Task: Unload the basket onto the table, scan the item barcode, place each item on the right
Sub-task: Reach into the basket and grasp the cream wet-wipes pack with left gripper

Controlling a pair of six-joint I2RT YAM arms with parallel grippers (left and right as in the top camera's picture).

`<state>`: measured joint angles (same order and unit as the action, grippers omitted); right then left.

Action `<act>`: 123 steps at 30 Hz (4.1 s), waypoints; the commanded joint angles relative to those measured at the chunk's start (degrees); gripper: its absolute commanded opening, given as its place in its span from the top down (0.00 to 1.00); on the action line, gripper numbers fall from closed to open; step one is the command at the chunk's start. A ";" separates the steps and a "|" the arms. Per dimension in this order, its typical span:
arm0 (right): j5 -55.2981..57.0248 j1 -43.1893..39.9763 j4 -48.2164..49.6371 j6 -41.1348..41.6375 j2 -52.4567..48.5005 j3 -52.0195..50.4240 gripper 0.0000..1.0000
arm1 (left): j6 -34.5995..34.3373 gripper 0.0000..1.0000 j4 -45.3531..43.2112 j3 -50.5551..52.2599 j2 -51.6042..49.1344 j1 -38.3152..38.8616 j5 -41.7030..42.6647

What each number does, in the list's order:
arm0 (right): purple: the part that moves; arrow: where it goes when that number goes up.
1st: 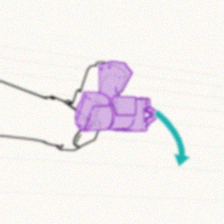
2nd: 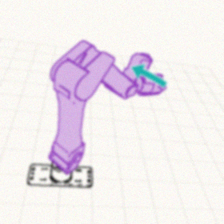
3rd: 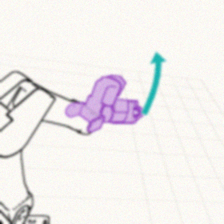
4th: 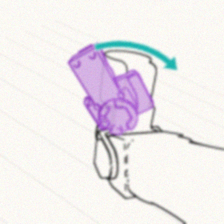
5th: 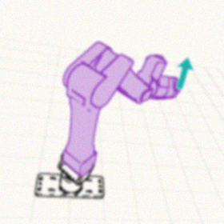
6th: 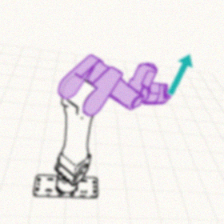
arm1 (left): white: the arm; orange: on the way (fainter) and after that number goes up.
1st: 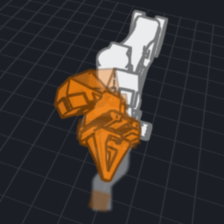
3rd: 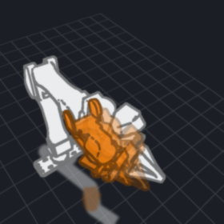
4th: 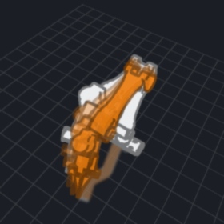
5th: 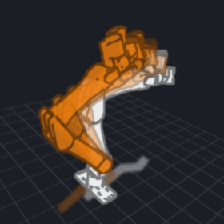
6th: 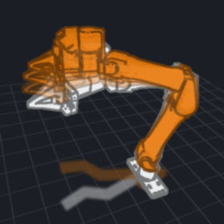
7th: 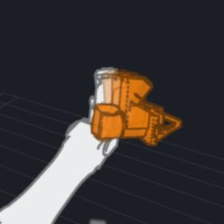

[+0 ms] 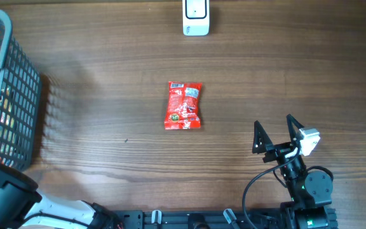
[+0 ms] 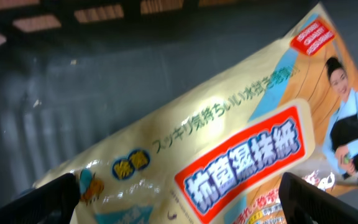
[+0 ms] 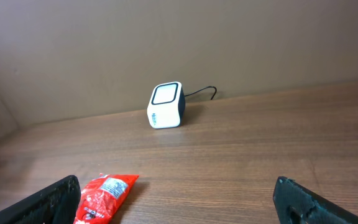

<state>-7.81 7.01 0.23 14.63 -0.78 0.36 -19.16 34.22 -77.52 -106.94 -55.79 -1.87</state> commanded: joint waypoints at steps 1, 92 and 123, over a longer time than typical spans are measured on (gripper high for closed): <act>0.57 -0.33 0.20 -0.96 0.35 -0.07 0.00 | 0.79 0.00 -1.16 0.17 -1.84 0.17 -0.66; 0.57 -0.33 0.20 -0.98 0.35 -0.07 0.00 | 12.98 0.21 -14.80 0.28 -13.88 2.25 18.78; 0.57 -0.33 0.20 -0.96 0.35 -0.07 0.00 | 5.42 0.96 -9.33 0.26 17.57 2.27 33.75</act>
<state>-7.81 7.01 0.23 14.63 -0.78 0.36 -12.34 25.36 -77.08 -94.89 -53.74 25.41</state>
